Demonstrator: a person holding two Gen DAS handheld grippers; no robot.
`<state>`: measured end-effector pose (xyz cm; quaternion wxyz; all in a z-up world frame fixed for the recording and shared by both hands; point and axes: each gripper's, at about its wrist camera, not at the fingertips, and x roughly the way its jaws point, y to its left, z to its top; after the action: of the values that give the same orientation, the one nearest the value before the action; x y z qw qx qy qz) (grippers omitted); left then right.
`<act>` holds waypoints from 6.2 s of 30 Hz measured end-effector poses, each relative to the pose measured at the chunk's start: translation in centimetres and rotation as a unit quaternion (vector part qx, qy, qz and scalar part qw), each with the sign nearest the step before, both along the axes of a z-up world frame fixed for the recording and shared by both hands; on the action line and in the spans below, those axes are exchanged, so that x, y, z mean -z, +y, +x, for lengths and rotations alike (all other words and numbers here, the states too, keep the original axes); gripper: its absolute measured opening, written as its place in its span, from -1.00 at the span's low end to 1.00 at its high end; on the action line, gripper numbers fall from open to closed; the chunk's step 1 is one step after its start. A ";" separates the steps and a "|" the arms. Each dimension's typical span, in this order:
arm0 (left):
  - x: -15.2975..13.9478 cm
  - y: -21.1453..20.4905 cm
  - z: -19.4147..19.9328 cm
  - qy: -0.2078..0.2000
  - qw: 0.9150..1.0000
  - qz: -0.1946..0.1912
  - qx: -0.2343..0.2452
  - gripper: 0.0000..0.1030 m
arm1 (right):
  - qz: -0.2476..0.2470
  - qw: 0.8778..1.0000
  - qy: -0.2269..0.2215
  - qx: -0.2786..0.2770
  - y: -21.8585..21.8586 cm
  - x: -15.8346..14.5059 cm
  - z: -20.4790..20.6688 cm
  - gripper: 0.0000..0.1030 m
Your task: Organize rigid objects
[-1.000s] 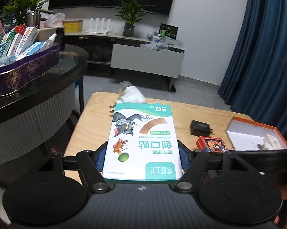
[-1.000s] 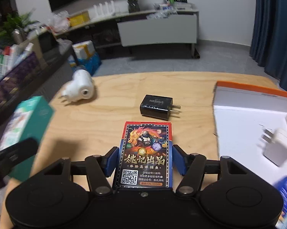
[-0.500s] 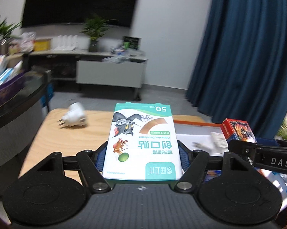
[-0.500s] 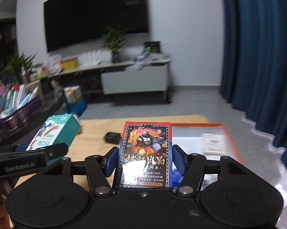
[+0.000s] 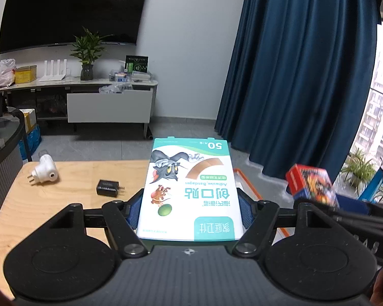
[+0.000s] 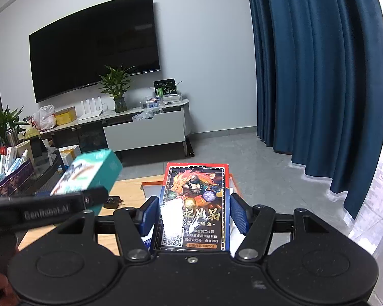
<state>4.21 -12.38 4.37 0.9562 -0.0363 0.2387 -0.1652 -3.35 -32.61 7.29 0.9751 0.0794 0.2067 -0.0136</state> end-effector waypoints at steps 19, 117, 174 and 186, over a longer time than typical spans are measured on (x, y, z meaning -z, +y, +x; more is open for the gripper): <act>1.2 -1.0 -0.1 0.017 1.000 0.010 -0.003 0.39 | 0.020 1.000 0.008 0.000 -1.7 1.4 0.8 0.41; 2.9 -0.6 0.1 0.048 0.999 -0.005 0.007 0.39 | -0.006 0.999 0.035 -0.015 -1.0 2.3 2.3 0.42; 5.1 -5.3 10.6 0.102 0.993 0.059 0.011 0.39 | 0.035 0.995 0.057 -0.071 -7.4 3.0 15.5 0.42; 5.0 -5.5 10.6 0.101 0.993 0.053 0.002 0.39 | 0.047 0.996 0.052 -0.057 -7.8 3.0 15.4 0.42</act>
<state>14.85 -17.84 -0.65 0.9275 -0.0019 0.3425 -0.1500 12.09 -40.43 4.27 0.9574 0.1121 0.2618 0.0475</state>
